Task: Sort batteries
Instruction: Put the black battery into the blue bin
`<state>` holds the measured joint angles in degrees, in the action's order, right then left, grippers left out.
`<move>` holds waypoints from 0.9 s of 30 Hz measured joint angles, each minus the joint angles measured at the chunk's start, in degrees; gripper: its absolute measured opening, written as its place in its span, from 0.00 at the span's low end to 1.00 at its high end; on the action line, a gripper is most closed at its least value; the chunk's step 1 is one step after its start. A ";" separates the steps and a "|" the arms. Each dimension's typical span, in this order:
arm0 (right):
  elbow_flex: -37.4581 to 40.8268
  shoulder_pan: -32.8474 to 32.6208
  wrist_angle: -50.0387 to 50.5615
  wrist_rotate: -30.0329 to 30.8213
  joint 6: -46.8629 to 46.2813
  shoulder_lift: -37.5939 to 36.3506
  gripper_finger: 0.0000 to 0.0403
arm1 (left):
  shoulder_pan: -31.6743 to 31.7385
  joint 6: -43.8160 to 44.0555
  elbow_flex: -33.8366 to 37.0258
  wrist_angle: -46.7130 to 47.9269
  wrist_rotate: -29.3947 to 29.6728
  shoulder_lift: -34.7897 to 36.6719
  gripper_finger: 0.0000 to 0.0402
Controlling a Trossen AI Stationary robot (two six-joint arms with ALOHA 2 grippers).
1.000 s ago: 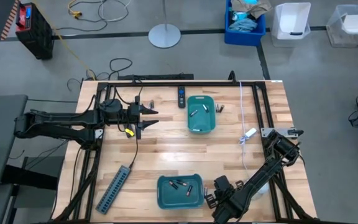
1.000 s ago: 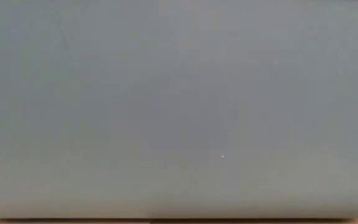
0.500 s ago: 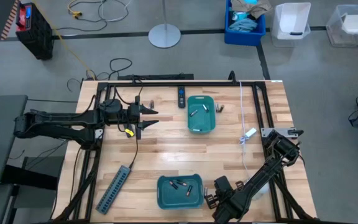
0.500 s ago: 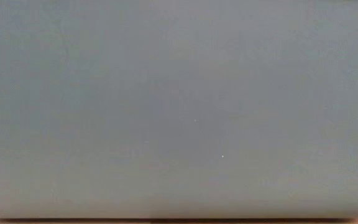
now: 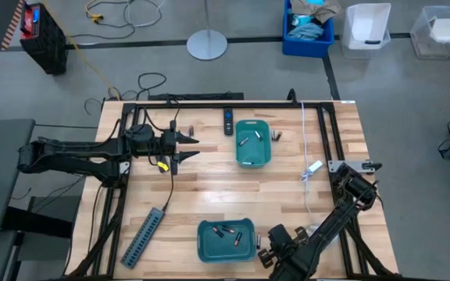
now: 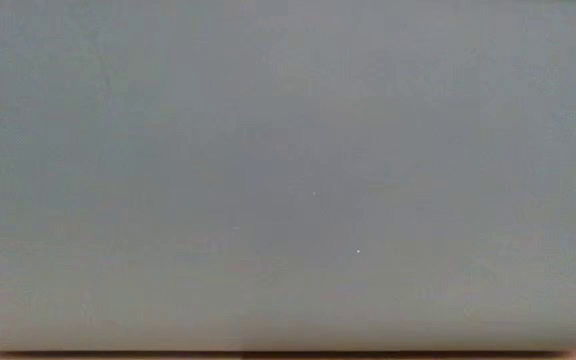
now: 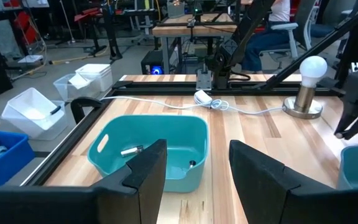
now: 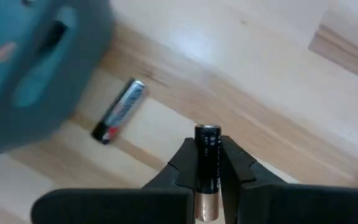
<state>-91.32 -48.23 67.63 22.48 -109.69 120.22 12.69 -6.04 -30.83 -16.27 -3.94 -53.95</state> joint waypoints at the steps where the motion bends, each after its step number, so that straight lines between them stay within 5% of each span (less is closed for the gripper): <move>1: -0.64 0.14 0.59 0.39 0.88 -0.04 0.11 | 0.00 0.00 0.00 0.00 0.02 0.00 0.42; 13: -10.97 0.69 2.15 16.53 17.84 -1.26 0.11 | 0.00 0.02 0.00 0.04 0.02 0.00 0.42; 27: -13.30 8.09 -20.74 15.19 49.62 -0.91 0.16 | 0.00 0.76 -0.02 0.04 -0.01 0.00 0.42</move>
<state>-104.62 -40.14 46.90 37.67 -60.08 119.31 12.69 -5.28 -30.85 -16.23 -3.95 -53.95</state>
